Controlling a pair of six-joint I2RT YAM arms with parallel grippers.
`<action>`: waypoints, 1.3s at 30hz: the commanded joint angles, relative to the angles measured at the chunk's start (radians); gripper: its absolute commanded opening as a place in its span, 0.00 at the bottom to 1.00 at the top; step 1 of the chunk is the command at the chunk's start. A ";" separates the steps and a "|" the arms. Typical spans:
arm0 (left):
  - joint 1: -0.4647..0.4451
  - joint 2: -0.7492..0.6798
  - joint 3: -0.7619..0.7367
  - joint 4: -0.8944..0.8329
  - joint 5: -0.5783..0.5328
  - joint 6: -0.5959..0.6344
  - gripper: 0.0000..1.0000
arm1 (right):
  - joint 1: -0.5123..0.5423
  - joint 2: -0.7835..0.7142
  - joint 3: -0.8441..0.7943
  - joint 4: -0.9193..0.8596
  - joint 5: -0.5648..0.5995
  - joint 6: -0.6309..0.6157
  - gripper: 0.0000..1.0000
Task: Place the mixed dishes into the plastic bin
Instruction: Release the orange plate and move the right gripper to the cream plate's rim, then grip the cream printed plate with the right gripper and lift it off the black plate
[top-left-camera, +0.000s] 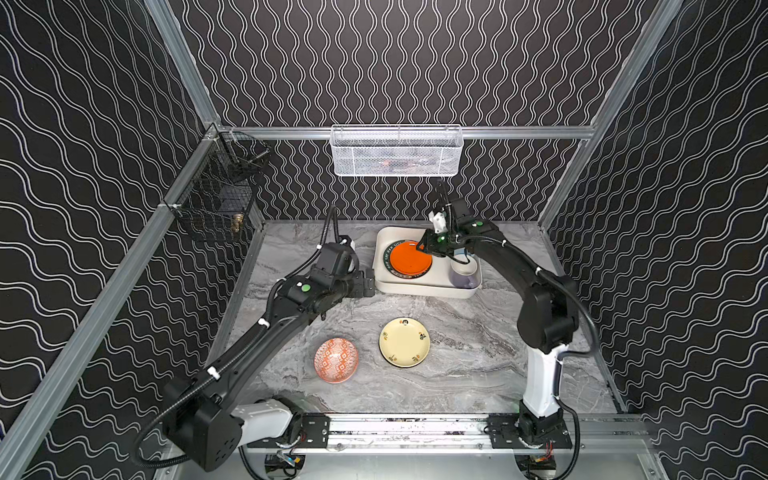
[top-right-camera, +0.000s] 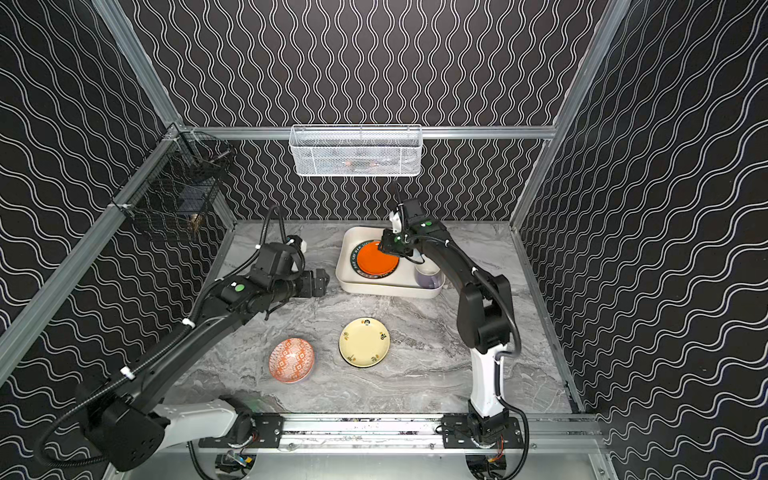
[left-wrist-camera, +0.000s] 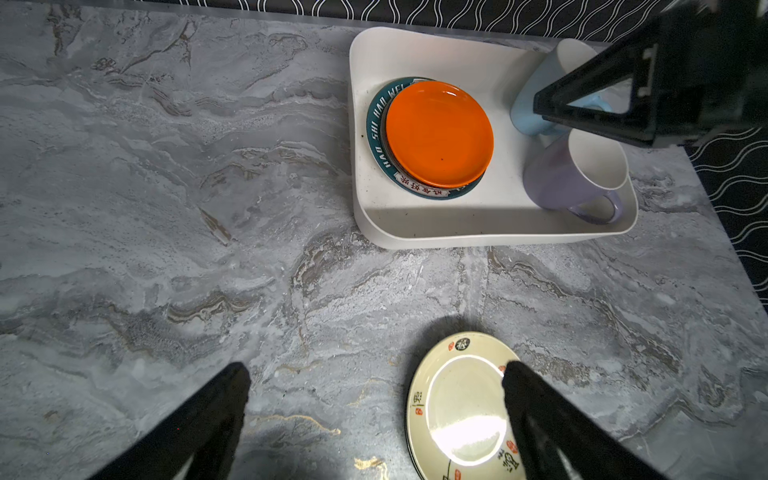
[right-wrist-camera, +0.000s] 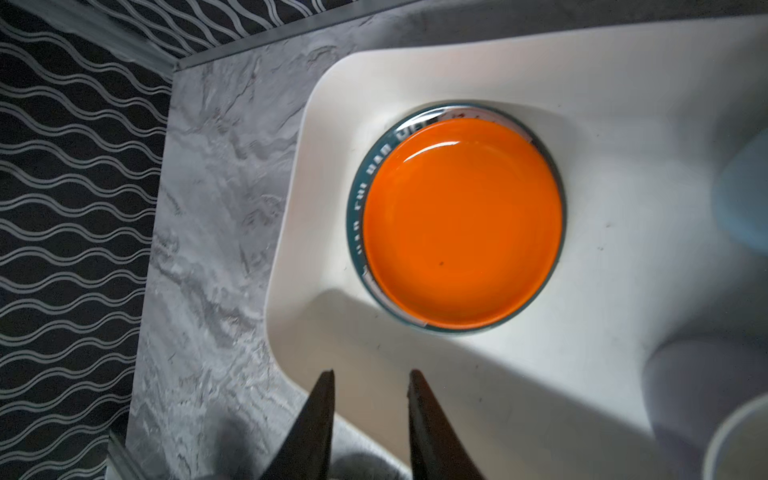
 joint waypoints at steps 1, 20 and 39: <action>0.001 -0.052 -0.028 -0.012 0.028 -0.029 0.99 | 0.051 -0.117 -0.104 0.007 0.058 -0.009 0.32; -0.011 -0.339 -0.203 -0.103 0.143 -0.124 0.99 | 0.245 -0.570 -0.838 0.180 0.154 0.127 0.33; -0.010 -0.333 -0.241 -0.097 0.131 -0.124 0.99 | 0.279 -0.425 -0.972 0.289 0.166 0.151 0.29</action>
